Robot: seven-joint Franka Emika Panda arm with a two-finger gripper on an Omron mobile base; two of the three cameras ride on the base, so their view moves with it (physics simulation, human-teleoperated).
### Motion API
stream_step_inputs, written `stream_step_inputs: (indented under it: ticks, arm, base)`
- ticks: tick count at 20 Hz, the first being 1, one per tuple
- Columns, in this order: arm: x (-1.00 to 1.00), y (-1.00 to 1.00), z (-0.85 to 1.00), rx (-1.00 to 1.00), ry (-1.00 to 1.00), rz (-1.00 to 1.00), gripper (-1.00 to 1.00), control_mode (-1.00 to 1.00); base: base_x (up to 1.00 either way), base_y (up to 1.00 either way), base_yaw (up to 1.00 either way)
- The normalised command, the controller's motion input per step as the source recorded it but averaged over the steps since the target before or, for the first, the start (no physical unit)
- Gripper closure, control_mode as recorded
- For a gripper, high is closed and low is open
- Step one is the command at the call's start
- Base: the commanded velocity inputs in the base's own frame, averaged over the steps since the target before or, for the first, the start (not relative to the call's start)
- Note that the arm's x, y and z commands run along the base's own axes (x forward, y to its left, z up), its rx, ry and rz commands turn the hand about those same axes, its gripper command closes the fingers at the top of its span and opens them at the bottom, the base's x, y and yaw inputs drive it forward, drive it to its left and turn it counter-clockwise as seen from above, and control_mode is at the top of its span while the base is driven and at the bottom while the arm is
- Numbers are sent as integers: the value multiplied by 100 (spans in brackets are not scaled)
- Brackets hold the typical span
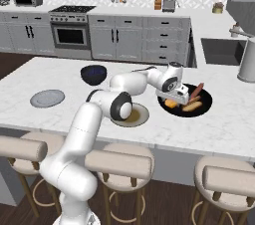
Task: Place one bun and one sausage from the bowl on each plate.
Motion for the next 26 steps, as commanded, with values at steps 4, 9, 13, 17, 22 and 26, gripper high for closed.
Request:
stream_step_inputs:
  ticks: [4,9,13,17,22,26]
  arm:
    - [28,-21,-15,5,-2,0,-100,-100]
    - [25,-8,-6,2,0,0,-100,-100]
    - [1,0,-19,0,0,0,100,-100]
    - [0,11,0,0,2,-1,100,-100]
    - [-31,26,17,-7,0,-2,100,-100]
    - [-48,31,74,-16,0,0,100,-100]
  base:
    - [0,0,0]
    - [0,0,0]
    - [0,0,0]
    - [0,0,0]
    - [0,0,0]
    - [0,0,0]
